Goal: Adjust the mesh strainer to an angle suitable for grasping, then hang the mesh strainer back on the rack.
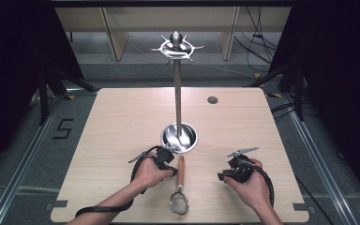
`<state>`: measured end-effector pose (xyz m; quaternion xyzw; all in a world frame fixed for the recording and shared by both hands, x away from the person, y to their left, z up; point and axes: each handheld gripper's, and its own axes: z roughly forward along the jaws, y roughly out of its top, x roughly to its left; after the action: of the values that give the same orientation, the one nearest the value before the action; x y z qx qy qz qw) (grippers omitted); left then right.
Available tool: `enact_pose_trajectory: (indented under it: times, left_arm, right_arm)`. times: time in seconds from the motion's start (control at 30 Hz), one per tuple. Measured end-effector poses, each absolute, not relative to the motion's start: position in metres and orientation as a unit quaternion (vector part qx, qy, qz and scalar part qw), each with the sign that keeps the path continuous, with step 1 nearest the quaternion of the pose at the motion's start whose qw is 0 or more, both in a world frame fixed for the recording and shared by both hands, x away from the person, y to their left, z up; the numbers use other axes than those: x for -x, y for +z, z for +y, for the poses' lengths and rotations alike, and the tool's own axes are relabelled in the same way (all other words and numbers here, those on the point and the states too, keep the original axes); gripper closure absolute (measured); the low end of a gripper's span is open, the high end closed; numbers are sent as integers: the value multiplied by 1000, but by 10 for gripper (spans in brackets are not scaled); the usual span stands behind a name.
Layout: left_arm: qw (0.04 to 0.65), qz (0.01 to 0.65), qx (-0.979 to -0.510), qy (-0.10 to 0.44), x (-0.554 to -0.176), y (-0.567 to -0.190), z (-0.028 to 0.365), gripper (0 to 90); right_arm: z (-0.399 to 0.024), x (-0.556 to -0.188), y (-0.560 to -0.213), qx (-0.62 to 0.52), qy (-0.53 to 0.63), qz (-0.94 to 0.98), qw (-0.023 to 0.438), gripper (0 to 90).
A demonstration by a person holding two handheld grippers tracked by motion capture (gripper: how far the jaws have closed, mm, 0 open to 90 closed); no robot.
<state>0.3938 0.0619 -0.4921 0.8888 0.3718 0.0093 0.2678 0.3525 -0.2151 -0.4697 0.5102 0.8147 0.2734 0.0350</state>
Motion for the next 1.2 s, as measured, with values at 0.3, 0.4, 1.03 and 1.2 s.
enact_pose_trajectory:
  times: [0.3, 0.4, 1.03, 1.2]
  left_arm:
    - [282, 384, -878, 46, -385, -472, 117, 781]
    - [300, 415, -857, 61, -378, -467, 151, 737]
    - [346, 512, -782, 81, -342, -476, 261, 377]
    - [346, 514, -782, 72, -348, -480, 259, 365]
  right_arm:
    - [-216, -350, -471, -523, 290, 801, 26, 653]
    - [-216, -350, -470, -525, 290, 800, 19, 642]
    - [-124, -348, -456, -541, 288, 788, -53, 544]
    - [-103, -353, -456, -553, 259, 791, -50, 476]
